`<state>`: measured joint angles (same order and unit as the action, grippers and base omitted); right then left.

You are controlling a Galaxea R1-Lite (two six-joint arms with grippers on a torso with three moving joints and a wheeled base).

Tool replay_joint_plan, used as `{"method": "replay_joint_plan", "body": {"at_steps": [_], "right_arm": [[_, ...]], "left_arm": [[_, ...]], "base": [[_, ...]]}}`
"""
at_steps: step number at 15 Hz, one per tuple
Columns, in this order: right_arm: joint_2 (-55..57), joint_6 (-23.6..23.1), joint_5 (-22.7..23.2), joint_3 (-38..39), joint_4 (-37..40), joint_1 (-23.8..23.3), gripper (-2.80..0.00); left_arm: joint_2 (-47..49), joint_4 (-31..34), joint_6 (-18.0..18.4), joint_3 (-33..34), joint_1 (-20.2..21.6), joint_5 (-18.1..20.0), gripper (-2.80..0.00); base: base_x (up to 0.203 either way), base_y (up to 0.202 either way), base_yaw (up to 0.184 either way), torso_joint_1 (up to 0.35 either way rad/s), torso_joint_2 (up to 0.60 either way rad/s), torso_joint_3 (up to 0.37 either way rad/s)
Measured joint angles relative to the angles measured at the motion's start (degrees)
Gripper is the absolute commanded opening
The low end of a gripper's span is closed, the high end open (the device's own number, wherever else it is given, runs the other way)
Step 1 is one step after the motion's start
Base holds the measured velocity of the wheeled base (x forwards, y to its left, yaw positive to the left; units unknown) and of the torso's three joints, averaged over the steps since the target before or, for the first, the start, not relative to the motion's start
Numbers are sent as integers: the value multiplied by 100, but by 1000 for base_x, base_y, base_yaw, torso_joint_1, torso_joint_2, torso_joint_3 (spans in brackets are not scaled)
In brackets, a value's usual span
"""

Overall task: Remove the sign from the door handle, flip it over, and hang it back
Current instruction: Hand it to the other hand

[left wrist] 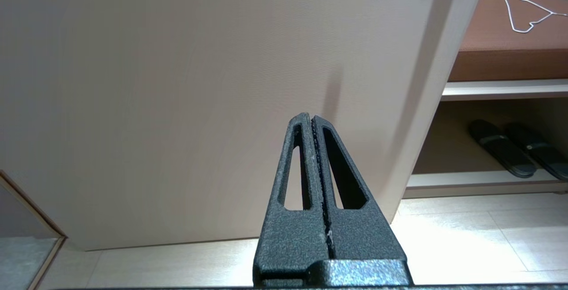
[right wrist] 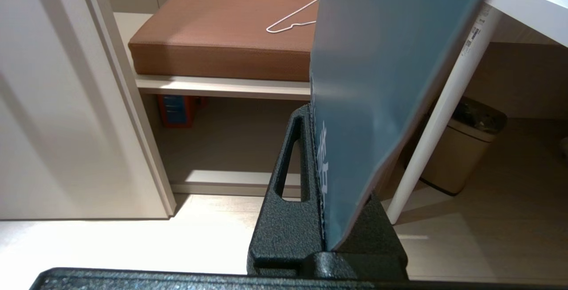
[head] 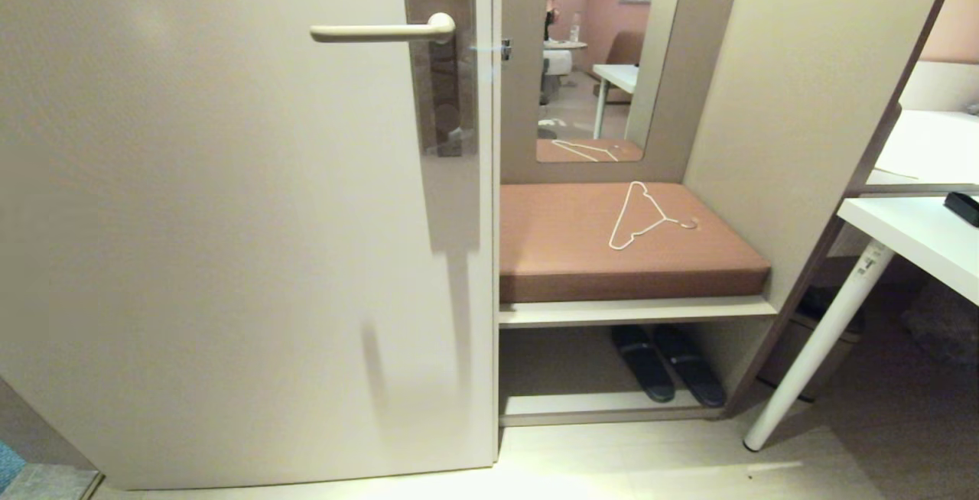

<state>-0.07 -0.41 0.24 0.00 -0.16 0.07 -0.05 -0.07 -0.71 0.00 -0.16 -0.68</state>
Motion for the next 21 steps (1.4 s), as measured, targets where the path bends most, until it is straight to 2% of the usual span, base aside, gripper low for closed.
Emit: {"method": "replay_joint_plan", "body": {"at_steps": [21], "right_arm": [[0, 60, -13, -2, 7, 0, -280]], "left_arm": [[0, 2, 2, 0, -2, 2, -280]], "base": [[0, 0, 0, 0, 0, 0]]}}
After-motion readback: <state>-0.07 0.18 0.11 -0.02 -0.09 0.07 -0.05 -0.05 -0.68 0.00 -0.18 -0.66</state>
